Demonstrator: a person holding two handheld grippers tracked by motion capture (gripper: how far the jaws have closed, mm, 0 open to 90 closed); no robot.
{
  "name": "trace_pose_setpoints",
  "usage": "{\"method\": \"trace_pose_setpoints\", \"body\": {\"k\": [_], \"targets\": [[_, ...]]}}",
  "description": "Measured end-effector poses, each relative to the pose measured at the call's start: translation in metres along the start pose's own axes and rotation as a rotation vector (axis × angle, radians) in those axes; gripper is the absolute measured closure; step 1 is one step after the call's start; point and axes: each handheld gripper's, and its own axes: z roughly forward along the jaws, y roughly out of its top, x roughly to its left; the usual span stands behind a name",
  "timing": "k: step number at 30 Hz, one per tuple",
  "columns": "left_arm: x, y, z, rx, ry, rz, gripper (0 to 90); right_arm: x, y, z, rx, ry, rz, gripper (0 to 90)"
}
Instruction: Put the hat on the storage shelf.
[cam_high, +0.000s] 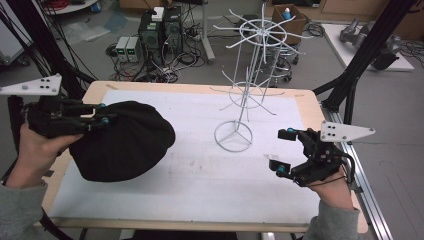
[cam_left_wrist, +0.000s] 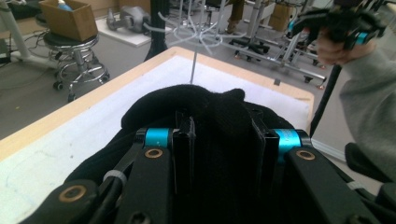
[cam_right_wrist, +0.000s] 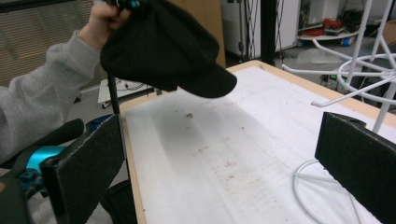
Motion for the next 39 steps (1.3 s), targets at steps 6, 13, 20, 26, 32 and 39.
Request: {"method": "trace_pose_setpoints", "body": {"k": [6, 13, 20, 26, 32, 39], "targets": [[-0.002, 0.023, 0.000, -0.022, -0.004, 0.013, 68.1, -0.002, -0.001, 0.004, 0.010, 0.010, 0.012, 0.7], [0.001, 0.053, 0.000, -0.042, -0.009, 0.011, 68.0, -0.004, -0.003, 0.002, -0.003, 0.027, 0.017, 0.6], [0.004, 0.088, -0.003, -0.045, 0.012, 0.027, 68.0, -0.001, -0.001, 0.000, -0.022, 0.055, 0.020, 0.7], [0.006, 0.109, 0.001, -0.026, 0.008, 0.039, 68.1, -0.003, -0.001, -0.002, -0.028, 0.048, 0.022, 0.7], [0.012, 0.129, 0.008, -0.027, -0.019, 0.042, 68.1, -0.001, -0.001, -0.008, -0.042, 0.038, 0.018, 0.7], [0.013, 0.157, 0.014, -0.051, -0.023, 0.056, 68.0, -0.002, -0.003, -0.012, -0.048, 0.031, 0.027, 0.7]]}}
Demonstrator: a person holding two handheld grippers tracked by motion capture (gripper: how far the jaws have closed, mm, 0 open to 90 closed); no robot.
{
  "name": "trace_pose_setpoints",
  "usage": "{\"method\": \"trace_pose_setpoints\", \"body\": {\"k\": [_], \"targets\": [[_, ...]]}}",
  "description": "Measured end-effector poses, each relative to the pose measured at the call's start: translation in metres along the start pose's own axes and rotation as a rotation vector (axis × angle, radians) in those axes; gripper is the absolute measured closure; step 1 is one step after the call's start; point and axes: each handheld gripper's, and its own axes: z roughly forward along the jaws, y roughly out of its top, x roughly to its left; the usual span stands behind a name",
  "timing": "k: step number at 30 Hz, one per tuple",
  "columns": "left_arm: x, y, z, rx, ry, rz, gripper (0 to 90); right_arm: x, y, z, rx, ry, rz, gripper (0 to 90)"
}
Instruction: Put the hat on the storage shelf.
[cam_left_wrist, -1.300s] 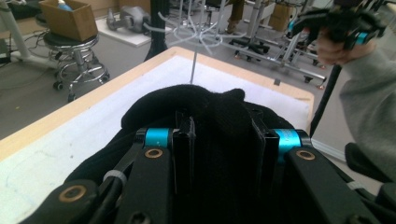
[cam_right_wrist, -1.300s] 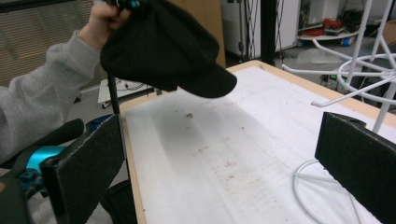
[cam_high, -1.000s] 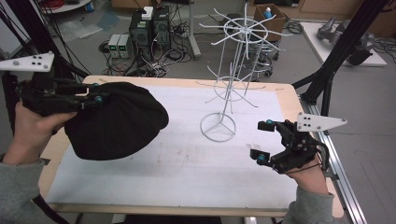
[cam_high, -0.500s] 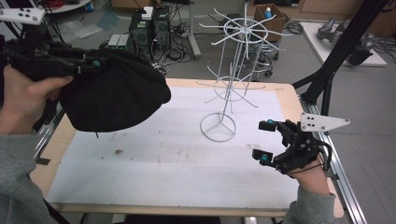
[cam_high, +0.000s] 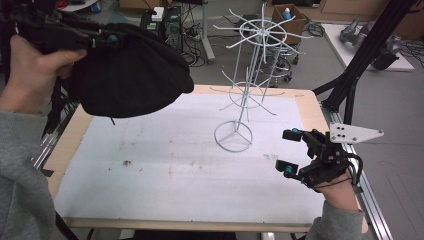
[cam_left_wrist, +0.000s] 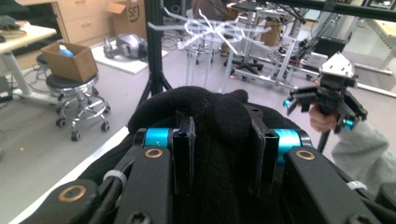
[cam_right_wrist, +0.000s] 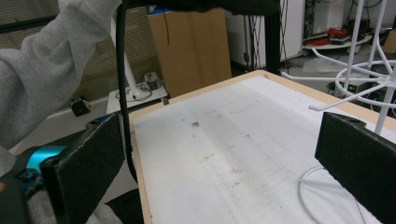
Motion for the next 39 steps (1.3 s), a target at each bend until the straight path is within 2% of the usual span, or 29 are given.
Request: {"method": "trace_pose_setpoints", "body": {"k": [12, 14, 16, 22, 25, 28, 30, 31, 36, 39], "targets": [[0.011, 0.045, 0.004, -0.061, 0.022, 0.022, 68.0, -0.003, -0.002, -0.005, -0.004, -0.004, 0.008, 0.7], [0.013, 0.053, 0.007, -0.070, 0.040, 0.028, 67.9, -0.003, -0.002, -0.005, -0.007, -0.008, 0.007, 0.7], [0.017, 0.061, 0.009, -0.079, 0.031, 0.018, 68.0, -0.003, -0.002, -0.006, -0.008, -0.008, 0.010, 0.7], [0.020, 0.084, 0.017, -0.077, 0.068, 0.033, 67.9, -0.004, -0.003, -0.009, -0.008, -0.015, 0.014, 0.7], [0.024, 0.093, 0.020, -0.091, 0.088, 0.033, 67.9, -0.003, -0.003, -0.011, -0.010, -0.015, 0.009, 0.7], [0.026, 0.099, 0.022, -0.099, 0.098, 0.031, 67.9, -0.002, -0.003, -0.013, -0.016, -0.017, 0.000, 0.7], [0.026, 0.103, 0.026, -0.104, 0.086, 0.024, 67.8, 0.000, -0.003, -0.015, -0.014, -0.018, 0.009, 0.7], [0.026, 0.105, 0.028, -0.102, 0.090, 0.033, 67.9, -0.001, -0.003, -0.015, -0.019, -0.020, -0.002, 0.7], [0.030, 0.114, 0.040, -0.101, 0.101, 0.038, 67.8, -0.002, -0.006, -0.016, -0.010, -0.026, 0.018, 0.7], [0.034, 0.116, 0.049, -0.104, 0.111, 0.034, 67.8, -0.001, -0.006, -0.016, -0.009, -0.031, 0.012, 0.7]]}}
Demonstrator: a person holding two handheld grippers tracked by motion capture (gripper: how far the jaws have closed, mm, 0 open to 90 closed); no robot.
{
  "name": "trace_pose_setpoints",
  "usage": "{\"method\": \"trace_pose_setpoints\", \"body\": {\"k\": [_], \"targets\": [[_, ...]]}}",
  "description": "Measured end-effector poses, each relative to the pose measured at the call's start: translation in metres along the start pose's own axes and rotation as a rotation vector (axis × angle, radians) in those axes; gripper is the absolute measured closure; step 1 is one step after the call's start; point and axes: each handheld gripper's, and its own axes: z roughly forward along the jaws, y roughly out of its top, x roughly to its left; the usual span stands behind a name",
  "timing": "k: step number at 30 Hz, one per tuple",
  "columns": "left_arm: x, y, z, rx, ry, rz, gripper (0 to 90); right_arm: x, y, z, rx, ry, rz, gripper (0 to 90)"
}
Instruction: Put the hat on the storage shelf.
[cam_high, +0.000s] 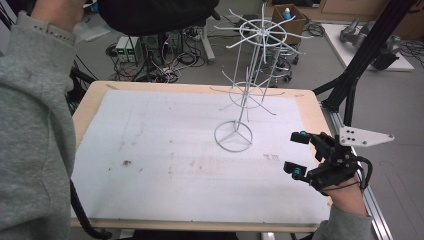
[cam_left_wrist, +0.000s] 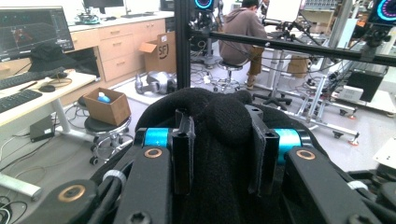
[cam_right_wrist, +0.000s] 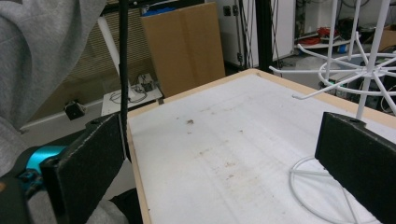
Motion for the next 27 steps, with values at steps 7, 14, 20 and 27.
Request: {"method": "trace_pose_setpoints", "body": {"k": [7, 14, 20, 27], "targets": [[-0.002, -0.003, 0.024, 0.023, 0.008, 0.018, 67.7, 0.000, 0.000, -0.003, -0.007, -0.008, -0.005, 0.7], [-0.003, -0.008, 0.043, 0.026, -0.016, 0.009, 67.7, 0.001, 0.000, -0.004, -0.005, -0.005, -0.005, 0.7], [-0.005, -0.017, 0.052, 0.061, -0.018, 0.018, 67.5, 0.002, 0.001, -0.005, -0.005, -0.001, -0.006, 0.7], [-0.005, -0.029, 0.057, 0.093, -0.033, 0.018, 67.3, 0.002, 0.000, -0.005, -0.004, -0.002, -0.004, 0.7]]}}
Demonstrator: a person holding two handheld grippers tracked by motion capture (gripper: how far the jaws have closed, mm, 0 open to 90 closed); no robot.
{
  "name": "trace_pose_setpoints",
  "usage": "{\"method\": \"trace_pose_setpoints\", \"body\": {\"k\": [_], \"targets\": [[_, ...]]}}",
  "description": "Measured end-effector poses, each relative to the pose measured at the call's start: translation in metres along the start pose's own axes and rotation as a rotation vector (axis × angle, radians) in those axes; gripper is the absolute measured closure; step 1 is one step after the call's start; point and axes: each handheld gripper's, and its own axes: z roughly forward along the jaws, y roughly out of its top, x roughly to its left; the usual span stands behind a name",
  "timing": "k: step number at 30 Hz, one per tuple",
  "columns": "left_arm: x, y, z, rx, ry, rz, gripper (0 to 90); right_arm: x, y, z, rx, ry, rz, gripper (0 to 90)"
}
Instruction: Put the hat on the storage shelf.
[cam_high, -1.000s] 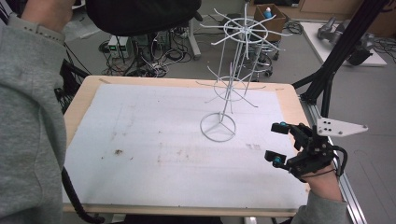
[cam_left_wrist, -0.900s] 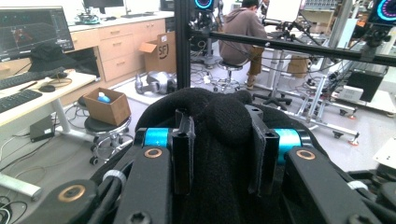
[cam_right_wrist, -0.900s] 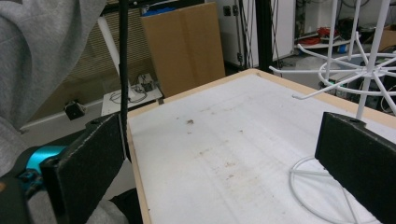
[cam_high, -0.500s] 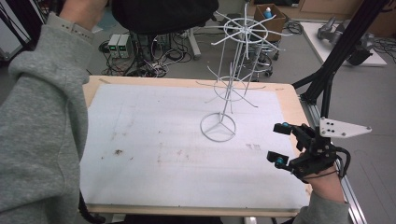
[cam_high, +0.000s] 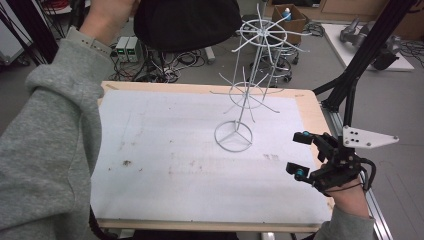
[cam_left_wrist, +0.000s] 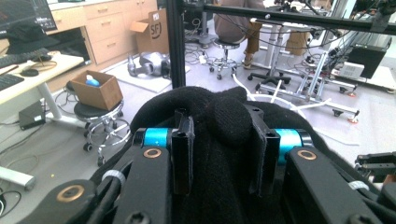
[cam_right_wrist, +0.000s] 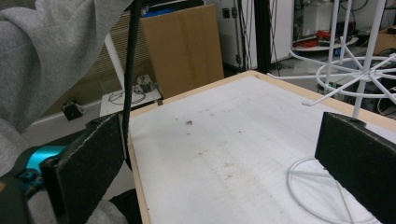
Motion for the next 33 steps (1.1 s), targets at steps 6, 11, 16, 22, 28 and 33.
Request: {"method": "trace_pose_setpoints", "body": {"k": [6, 11, 16, 22, 28, 33], "targets": [[-0.001, -0.016, -0.004, 0.011, -0.014, -0.001, 66.9, -0.001, 0.000, 0.002, 0.002, 0.001, -0.003, 0.7], [-0.003, -0.027, -0.007, 0.005, -0.037, -0.002, 66.7, 0.000, 0.001, 0.005, 0.010, 0.004, -0.004, 0.7], [-0.009, -0.038, -0.007, 0.053, -0.043, 0.032, 66.0, 0.000, 0.001, 0.006, 0.009, 0.002, -0.009, 0.7], [-0.010, -0.056, -0.010, 0.060, -0.101, 0.033, 65.2, 0.000, 0.001, 0.006, 0.013, 0.004, -0.001, 0.7], [-0.011, -0.071, -0.008, 0.078, -0.154, 0.026, 64.0, 0.001, 0.001, 0.007, 0.014, 0.002, -0.003, 0.7], [-0.012, -0.078, -0.005, 0.113, -0.170, 0.039, 63.8, 0.000, 0.001, 0.009, 0.020, 0.006, -0.005, 0.7]]}}
